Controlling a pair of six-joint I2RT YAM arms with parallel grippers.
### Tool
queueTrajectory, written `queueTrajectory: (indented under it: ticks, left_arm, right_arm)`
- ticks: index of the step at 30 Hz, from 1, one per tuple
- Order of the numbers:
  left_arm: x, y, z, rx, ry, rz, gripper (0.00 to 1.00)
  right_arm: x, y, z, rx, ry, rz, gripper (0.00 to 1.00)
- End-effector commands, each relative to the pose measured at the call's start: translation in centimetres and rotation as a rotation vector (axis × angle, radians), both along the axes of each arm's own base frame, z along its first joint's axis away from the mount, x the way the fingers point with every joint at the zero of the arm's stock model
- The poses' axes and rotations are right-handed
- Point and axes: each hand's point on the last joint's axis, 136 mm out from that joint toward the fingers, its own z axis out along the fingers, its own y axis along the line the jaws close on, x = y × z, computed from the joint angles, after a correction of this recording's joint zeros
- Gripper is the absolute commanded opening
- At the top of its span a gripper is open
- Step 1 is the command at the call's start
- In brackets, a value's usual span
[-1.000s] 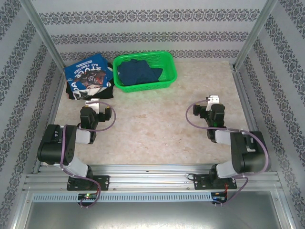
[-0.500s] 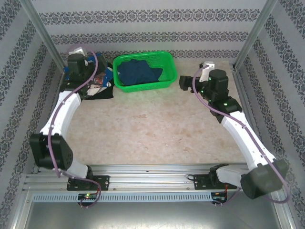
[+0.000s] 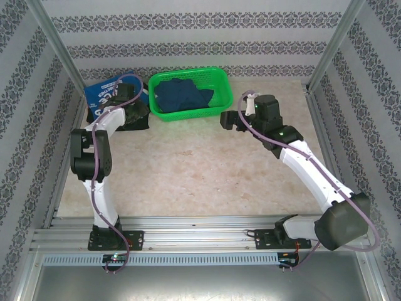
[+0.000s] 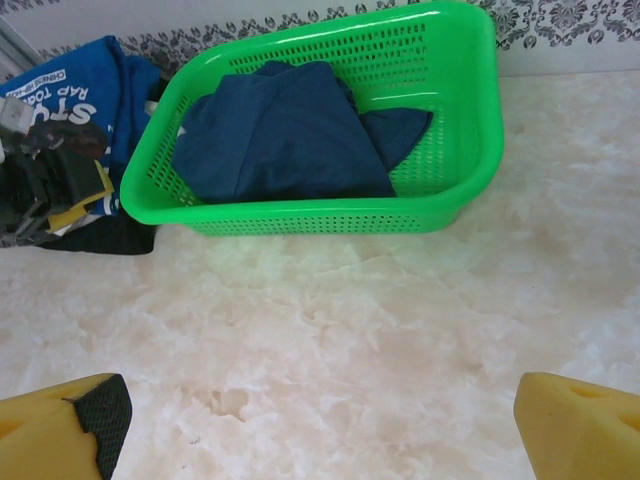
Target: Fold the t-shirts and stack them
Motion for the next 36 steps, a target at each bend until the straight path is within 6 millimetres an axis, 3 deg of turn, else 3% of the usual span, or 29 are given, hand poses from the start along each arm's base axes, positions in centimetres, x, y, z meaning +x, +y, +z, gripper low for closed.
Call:
queueTrajectory:
  ticks: [1,6,8,13,21,24,27,31,36]
  left_arm:
    - [0.7,4.1,-1.7,0.064,0.058,0.049,0.47]
    - [1.1,8.3,-2.5,0.09,0.104,0.06,0.51]
    - [1.2,9.0,-3.1,0.097,0.122,0.045,0.51]
    - [1.5,9.7,-3.0,0.158,0.117,0.0,0.52]
    - [1.5,11.2,-2.5,0.153,0.117,0.004,0.58]
    - [1.8,11.1,-0.5,0.161,0.086,-0.007,0.61]
    - [1.9,9.8,3.5,0.138,0.01,-0.032,0.71]
    - [1.4,5.7,9.6,0.065,-0.122,-0.1,0.81]
    - [-1.2,-0.4,15.6,0.001,-0.266,-0.206,0.89]
  right_arm:
    - [1.7,1.4,-0.2,0.023,0.057,-0.002,0.98]
    - [4.9,2.8,-3.8,0.014,0.221,-0.03,0.98]
    - [6.4,3.0,-5.6,0.012,0.264,-0.05,0.98]
    - [10.5,0.2,-10.6,0.005,0.408,-0.188,0.98]
    - [15.6,-2.0,-13.7,0.018,0.409,-0.264,0.98]
    - [17.1,-1.9,-14.3,0.043,0.392,-0.257,0.98]
    - [18.6,-1.4,-14.2,0.07,0.375,-0.238,0.98]
    - [20.6,-1.0,-15.0,0.088,0.386,-0.22,0.98]
    - [22.5,-2.8,-17.1,0.073,0.417,-0.289,0.93]
